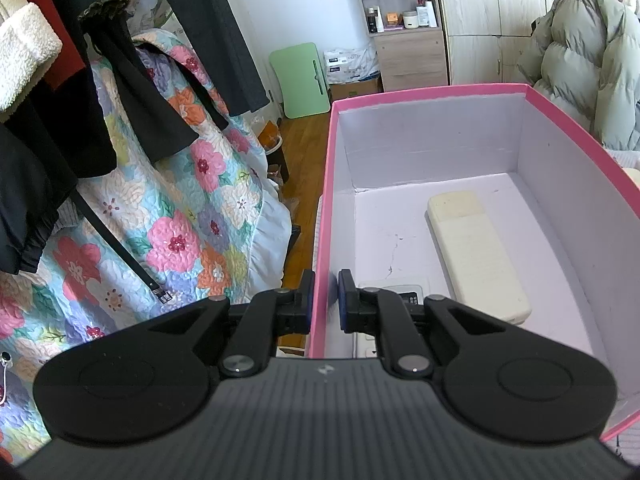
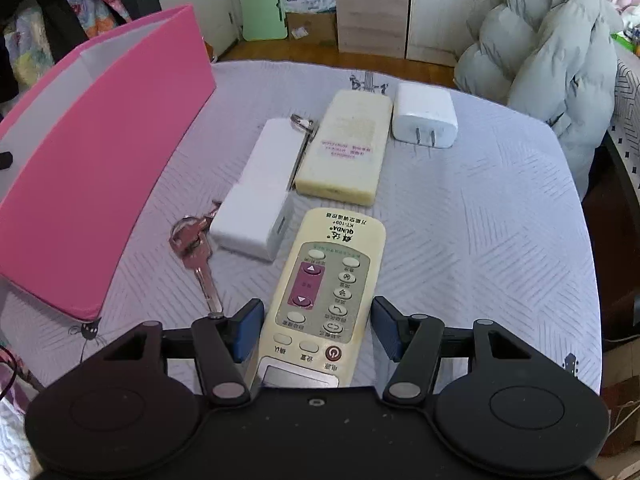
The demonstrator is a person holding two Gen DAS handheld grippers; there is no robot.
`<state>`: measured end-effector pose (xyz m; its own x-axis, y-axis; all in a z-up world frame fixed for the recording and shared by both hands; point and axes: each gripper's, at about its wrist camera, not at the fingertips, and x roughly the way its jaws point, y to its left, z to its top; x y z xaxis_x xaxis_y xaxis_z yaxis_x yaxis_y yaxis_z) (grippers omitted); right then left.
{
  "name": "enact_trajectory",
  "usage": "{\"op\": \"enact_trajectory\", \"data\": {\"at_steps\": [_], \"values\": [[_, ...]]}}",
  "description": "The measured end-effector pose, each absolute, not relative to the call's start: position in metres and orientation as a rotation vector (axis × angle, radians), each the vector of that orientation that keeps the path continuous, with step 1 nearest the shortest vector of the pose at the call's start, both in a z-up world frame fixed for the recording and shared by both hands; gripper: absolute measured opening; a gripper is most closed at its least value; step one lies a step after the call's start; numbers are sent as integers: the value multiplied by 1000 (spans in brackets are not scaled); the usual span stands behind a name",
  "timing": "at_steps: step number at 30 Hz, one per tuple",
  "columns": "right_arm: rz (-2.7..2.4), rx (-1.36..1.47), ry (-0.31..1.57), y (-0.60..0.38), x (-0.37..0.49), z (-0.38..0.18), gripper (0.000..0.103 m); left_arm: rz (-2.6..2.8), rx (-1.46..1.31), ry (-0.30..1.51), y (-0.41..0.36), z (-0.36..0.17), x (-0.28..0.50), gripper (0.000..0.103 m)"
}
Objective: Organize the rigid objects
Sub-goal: 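Grasp the cream remote with pink buttons with the right gripper, then carry the pink-button remote into the pink box and open the right gripper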
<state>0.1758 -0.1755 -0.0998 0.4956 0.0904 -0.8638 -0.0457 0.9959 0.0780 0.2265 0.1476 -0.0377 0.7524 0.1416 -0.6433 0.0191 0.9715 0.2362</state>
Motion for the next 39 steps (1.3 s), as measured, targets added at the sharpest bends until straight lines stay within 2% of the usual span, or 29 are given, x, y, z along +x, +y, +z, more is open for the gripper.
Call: {"op": "enact_trajectory", "data": {"at_steps": [9, 25, 27, 28, 29, 30, 39], "values": [[80, 19, 1000, -173, 167, -86, 63, 67, 231, 717, 147, -38, 226, 10], [121, -36, 857, -158, 160, -21, 59, 50, 208, 706, 145, -38, 224, 10], [139, -35, 839, -154, 164, -14, 55, 48, 202, 705, 146, -38, 224, 10], [153, -19, 836, -153, 166, -10, 31, 46, 201, 704, 146, -38, 224, 10], [162, -12, 827, -152, 169, -6, 23, 46, 201, 702, 146, -38, 224, 10], [165, -31, 811, -149, 171, -2, 21, 45, 200, 702, 147, -38, 224, 10], [256, -84, 786, -126, 188, 12, 20, 37, 184, 698, 150, -38, 224, 10]]}}
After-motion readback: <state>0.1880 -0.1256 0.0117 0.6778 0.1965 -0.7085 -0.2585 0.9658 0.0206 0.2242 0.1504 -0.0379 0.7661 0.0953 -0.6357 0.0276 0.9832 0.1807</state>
